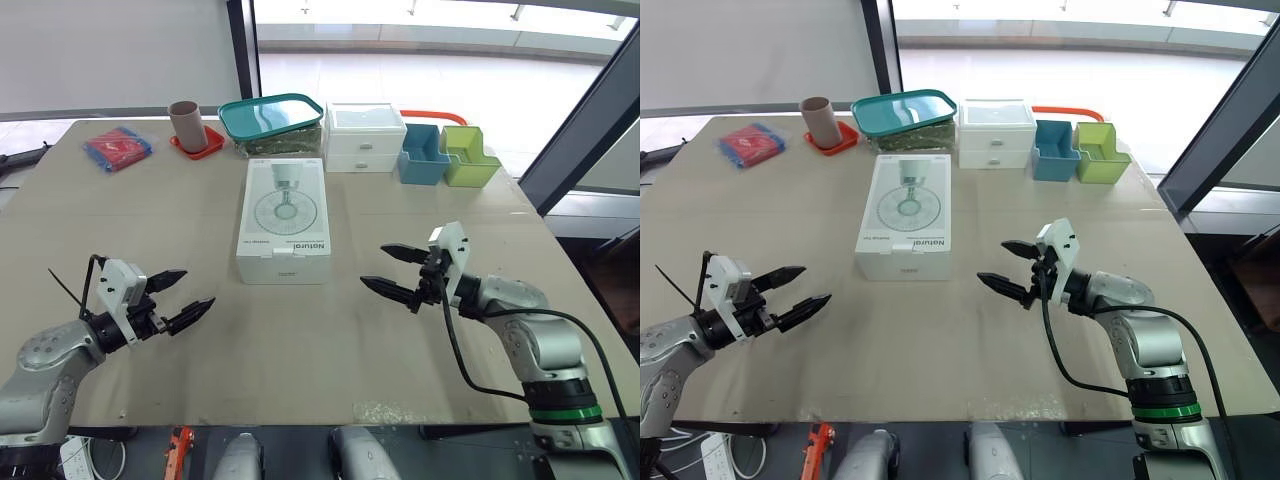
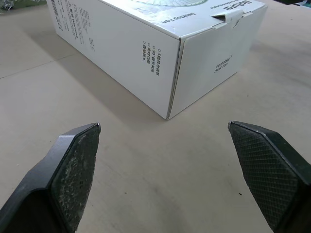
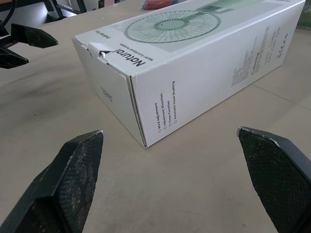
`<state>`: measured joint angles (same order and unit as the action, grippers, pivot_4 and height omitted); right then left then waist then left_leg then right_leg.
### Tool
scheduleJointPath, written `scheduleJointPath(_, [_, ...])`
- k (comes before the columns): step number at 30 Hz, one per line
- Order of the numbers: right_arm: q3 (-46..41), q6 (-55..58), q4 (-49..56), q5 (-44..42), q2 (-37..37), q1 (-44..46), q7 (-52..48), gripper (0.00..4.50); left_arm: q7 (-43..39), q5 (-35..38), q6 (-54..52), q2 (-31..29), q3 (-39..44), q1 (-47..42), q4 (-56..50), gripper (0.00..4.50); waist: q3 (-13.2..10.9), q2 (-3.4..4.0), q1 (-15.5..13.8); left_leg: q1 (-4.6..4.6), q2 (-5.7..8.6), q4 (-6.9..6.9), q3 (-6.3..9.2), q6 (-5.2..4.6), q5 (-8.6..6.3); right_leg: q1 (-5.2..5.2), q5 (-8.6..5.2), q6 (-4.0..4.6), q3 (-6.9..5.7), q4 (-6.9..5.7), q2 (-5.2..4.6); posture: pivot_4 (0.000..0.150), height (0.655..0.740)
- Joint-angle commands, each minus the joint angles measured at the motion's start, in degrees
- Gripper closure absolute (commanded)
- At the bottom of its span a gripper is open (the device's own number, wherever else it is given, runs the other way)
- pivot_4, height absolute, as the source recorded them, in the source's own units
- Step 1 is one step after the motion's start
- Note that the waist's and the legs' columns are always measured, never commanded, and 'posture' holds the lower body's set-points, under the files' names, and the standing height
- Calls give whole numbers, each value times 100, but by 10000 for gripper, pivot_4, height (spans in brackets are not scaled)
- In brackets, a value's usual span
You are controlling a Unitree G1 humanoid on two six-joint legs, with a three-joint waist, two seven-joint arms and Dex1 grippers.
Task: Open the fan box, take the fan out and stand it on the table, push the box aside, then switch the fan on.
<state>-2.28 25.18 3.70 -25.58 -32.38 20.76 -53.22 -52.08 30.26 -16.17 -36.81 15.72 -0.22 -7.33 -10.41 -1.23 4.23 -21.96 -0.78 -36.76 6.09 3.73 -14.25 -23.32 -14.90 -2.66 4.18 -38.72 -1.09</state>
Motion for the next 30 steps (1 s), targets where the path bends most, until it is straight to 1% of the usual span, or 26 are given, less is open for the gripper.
scheduleJointPath(1, [4,-52,229,-10,-49,-9,-24,0,-96,49,10,-148,140,-23,-37,340,0,0,0,0,0,0,0,0,0,0,0,0,0,0,0,1500,7400])
scheduleJointPath(23, [92,-132,234,51,-5,-41,-76,0,-220,101,-6,-222,175,-250,119,340,0,0,0,0,0,0,0,0,0,0,0,0,0,0,0,1500,7400])
scheduleJointPath(24, [95,-134,237,51,-4,-38,-78,0,-306,280,-94,-245,273,-205,29,2705,0,0,0,0,0,0,0,0,0,0,0,0,0,0,0,1500,7400])
scheduleJointPath(26, [90,-129,251,35,-8,-36,-80,0,-460,490,-183,-300,400,-116,-107,6065,0,0,0,0,0,0,0,0,0,0,0,0,0,0,0,1500,7400])
scheduleJointPath(27, [90,-127,251,31,-9,-27,-79,0,-437,486,-160,-314,453,-134,-105,6874,0,0,1,0,0,0,0,0,0,0,0,0,1,0,0,1500,7400])
scheduleJointPath(29, [84,-121,250,14,-13,-4,-80,0,-489,604,-231,-406,556,-192,-127,11713,0,0,1,0,-2,0,0,0,0,-1,0,0,0,0,1,1500,7400])
scheduleJointPath(30, [61,-94,246,-29,5,28,-73,0,-534,667,-266,-451,576,-250,-136,16793,0,0,0,0,-2,0,0,0,0,-1,0,0,0,0,1,1500,7400])
